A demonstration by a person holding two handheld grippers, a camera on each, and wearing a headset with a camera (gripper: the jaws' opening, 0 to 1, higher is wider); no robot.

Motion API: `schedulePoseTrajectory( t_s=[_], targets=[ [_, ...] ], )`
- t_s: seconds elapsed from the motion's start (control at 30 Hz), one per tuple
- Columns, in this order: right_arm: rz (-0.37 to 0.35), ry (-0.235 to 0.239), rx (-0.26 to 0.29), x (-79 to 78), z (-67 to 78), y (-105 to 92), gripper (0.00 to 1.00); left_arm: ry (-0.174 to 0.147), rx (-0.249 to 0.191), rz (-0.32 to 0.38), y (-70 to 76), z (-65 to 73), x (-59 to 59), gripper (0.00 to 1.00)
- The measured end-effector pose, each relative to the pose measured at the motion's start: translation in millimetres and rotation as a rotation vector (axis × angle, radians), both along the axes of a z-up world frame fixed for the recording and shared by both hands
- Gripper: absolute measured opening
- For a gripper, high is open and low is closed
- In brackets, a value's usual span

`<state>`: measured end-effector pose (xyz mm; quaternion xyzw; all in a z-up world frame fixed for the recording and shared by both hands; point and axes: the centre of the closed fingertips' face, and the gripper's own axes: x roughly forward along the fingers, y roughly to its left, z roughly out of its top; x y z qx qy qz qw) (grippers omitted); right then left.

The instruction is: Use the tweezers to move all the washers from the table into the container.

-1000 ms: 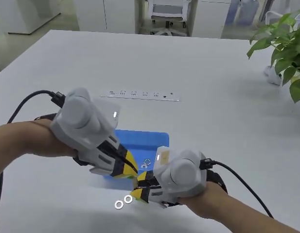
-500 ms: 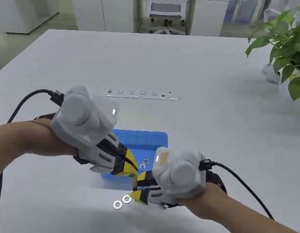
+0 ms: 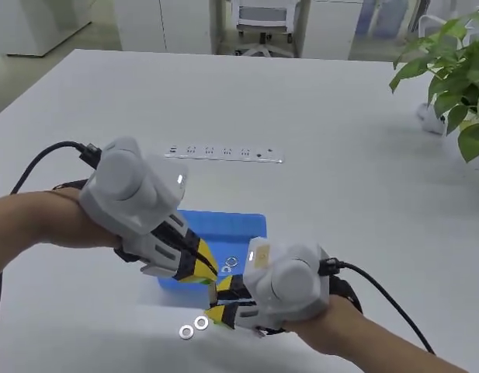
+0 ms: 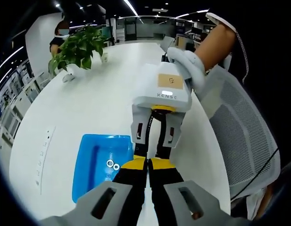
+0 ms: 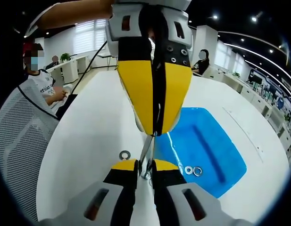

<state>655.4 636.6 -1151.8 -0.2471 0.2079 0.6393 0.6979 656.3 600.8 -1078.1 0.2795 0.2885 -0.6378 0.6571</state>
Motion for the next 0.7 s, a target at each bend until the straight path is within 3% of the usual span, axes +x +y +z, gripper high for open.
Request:
schedulePoseTrajectory(
  t_s=[0.7],
  targets=[
    [-0.025,0.023,-0.01,0.5,-1.6,-0.8,0.09,0.0,-0.008,-0.002,-4.2,0.3,-2.0,0.05]
  ],
)
